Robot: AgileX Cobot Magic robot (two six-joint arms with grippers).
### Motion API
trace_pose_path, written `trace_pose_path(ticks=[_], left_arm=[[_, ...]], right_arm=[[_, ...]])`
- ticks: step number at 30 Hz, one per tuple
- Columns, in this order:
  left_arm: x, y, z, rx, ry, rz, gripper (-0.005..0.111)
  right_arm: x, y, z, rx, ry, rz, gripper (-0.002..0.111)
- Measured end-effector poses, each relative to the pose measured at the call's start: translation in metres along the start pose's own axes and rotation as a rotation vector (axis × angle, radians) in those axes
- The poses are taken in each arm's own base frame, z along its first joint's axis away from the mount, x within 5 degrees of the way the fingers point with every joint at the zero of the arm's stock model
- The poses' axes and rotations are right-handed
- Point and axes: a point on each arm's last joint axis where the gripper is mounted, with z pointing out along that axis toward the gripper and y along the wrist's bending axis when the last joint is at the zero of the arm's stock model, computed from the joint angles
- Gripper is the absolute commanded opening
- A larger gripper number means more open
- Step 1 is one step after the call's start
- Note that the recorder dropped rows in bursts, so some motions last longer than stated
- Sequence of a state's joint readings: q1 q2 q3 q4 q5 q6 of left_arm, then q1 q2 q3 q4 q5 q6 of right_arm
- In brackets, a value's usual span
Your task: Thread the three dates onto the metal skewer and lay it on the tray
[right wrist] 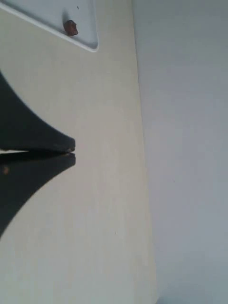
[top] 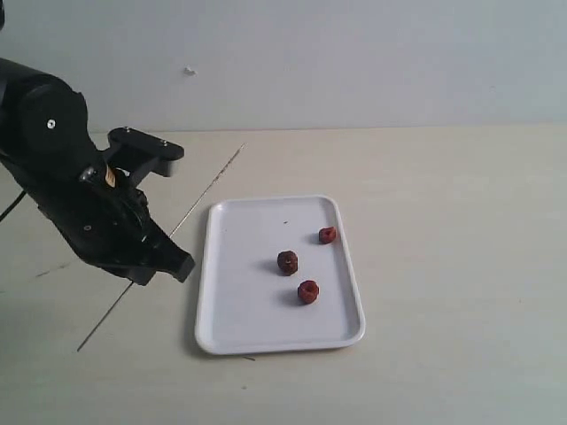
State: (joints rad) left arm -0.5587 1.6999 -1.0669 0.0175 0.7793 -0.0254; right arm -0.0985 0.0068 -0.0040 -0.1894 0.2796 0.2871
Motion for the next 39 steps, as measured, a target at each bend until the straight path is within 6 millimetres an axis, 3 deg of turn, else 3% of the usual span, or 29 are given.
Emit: trace_pose_path(ticks=[11,19,23,26,30,32,38,39], left_arm=[[-0.011,0.006,-0.010,-0.063,-0.030,0.095,0.000],[-0.011,0.006,-0.011,-0.063,-0.026,0.103,0.000],[-0.010,0.006,-0.011,-0.064,-0.022,0.102,0.000],[-0.009,0.006,-0.011,-0.064,-0.005,0.102,0.000],[-0.005,0.006,-0.011,-0.065,0.035,0.100,0.000],[-0.004,0.006,-0.011,-0.066,0.044,0.100,0.000],[-0.004,0.006,-0.011,-0.066,0.047,0.100,0.000],[-0.004,0.006,-0.011,-0.066,0.047,0.100,0.000]], right_arm=[[-0.025,0.007,-0.004,-0.097,-0.275,0.116,0.000],[-0.045,0.009,-0.012,-0.201,-0.490,0.393,0.000],[-0.072,0.011,-0.020,-0.201,-0.516,0.362,0.000],[-0.098,0.014,-0.012,-0.162,-0.427,0.297,0.000],[-0.130,0.019,0.018,-0.110,-0.239,0.258,0.000],[-0.140,0.022,0.042,-0.080,-0.116,0.238,0.000],[-0.151,0.029,0.144,-0.008,0.293,0.125,0.000],[-0.144,0.030,0.166,-0.007,0.404,0.097,0.000]])
